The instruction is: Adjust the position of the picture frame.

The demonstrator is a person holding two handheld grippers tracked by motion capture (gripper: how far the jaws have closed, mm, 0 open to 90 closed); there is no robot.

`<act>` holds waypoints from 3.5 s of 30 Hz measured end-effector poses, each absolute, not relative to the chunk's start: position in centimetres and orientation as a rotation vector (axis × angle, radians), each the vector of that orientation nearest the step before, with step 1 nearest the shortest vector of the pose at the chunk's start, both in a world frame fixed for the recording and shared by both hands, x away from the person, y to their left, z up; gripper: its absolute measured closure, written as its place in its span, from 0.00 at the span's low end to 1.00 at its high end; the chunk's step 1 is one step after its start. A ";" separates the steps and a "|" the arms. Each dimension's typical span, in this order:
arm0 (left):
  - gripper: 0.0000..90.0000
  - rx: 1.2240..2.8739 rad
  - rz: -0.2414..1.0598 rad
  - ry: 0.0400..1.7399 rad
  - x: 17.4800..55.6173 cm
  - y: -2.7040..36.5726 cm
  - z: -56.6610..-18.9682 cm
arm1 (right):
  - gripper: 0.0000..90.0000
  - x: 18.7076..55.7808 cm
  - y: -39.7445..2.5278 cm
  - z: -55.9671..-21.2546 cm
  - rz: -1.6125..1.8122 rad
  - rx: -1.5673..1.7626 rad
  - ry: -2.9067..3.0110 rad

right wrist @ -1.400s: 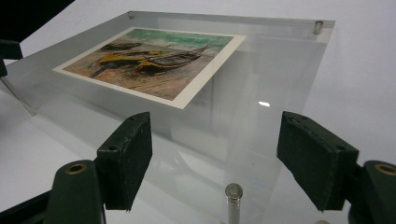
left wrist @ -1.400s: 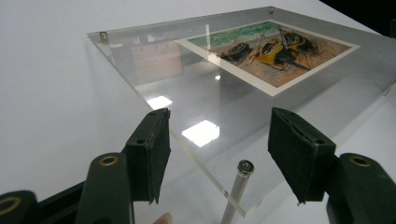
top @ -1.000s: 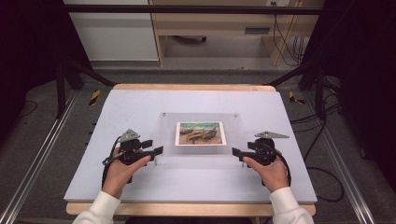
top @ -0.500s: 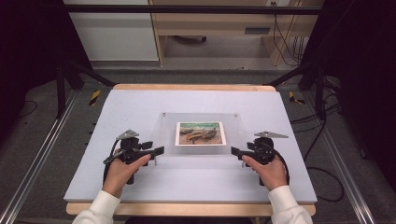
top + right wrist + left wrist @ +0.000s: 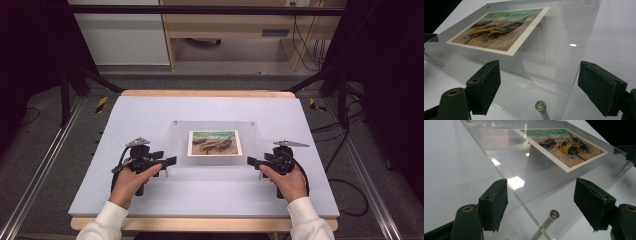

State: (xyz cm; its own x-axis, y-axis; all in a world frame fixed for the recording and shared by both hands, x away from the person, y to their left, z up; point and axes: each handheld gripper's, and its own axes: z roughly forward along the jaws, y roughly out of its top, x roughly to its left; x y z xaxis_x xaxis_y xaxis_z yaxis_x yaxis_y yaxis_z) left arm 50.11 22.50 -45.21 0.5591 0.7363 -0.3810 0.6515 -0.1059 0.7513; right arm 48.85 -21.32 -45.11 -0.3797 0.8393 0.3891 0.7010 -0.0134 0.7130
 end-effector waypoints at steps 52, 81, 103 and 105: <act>0.29 1.788 0.067 1.143 50.6 22.6 -45.7 | 0.25 48.7 -21.4 -45.2 1.378 1.644 2.113; 0.42 1.823 0.248 1.055 46.4 22.7 -44.8 | 0.39 44.6 -21.5 -44.8 1.377 1.440 2.046; 0.48 1.814 0.303 1.045 45.0 22.7 -44.8 | 0.45 43.3 -21.5 -44.8 1.352 1.396 2.023; 0.49 1.815 0.302 1.043 44.9 22.8 -44.8 | 0.45 43.2 -21.5 -44.8 1.355 1.395 2.020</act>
State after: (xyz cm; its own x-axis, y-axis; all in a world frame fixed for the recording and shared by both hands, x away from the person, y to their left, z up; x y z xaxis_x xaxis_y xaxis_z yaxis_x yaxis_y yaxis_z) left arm 44.93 22.77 -44.80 0.5999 0.7645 -0.2361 0.5202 -0.1485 0.8411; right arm 43.21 -21.49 -44.78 -0.4627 0.8565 0.2289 0.5367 0.0652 0.8412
